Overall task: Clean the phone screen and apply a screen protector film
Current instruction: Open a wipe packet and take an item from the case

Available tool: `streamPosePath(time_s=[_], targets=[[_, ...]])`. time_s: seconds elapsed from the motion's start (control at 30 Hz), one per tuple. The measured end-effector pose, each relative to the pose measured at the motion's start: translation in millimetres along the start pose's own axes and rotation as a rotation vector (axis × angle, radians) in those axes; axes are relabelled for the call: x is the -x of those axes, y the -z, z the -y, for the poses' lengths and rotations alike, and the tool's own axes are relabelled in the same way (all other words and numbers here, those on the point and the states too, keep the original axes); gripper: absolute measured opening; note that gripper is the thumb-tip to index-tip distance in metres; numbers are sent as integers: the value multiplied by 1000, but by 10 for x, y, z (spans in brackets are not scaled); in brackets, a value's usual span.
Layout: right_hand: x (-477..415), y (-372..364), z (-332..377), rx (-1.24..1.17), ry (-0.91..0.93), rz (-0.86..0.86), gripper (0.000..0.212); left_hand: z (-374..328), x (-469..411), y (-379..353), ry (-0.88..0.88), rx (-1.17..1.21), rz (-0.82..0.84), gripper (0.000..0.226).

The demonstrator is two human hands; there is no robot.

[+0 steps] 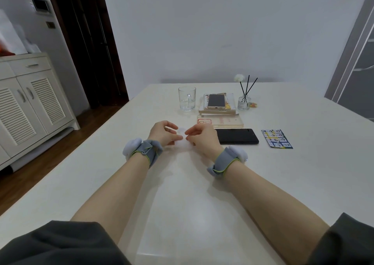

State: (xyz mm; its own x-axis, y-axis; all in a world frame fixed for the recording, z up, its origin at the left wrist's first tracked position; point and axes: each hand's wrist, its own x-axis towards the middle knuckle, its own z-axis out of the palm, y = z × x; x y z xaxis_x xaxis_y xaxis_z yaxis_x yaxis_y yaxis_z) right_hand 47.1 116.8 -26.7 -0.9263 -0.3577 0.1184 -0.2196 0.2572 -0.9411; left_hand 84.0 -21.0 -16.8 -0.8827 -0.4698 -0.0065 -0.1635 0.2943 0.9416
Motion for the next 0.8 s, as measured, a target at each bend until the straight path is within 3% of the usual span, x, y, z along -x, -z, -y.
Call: streamPosePath(time_s=[0.23,0.4,0.57,0.8], targets=[[121,-23,88,408,72,41,28,78,5,-32,-216,-364,-33,26],[148,-18,187,569,59,70,26,68,-21,-20,-235,-524,49,10],[77,7,234,567,20,43,24,40,-40,8,-201,-567,108,8],[-132,115,245,510,-34,-119,27,35,-89,56,-192,-530,149,7]])
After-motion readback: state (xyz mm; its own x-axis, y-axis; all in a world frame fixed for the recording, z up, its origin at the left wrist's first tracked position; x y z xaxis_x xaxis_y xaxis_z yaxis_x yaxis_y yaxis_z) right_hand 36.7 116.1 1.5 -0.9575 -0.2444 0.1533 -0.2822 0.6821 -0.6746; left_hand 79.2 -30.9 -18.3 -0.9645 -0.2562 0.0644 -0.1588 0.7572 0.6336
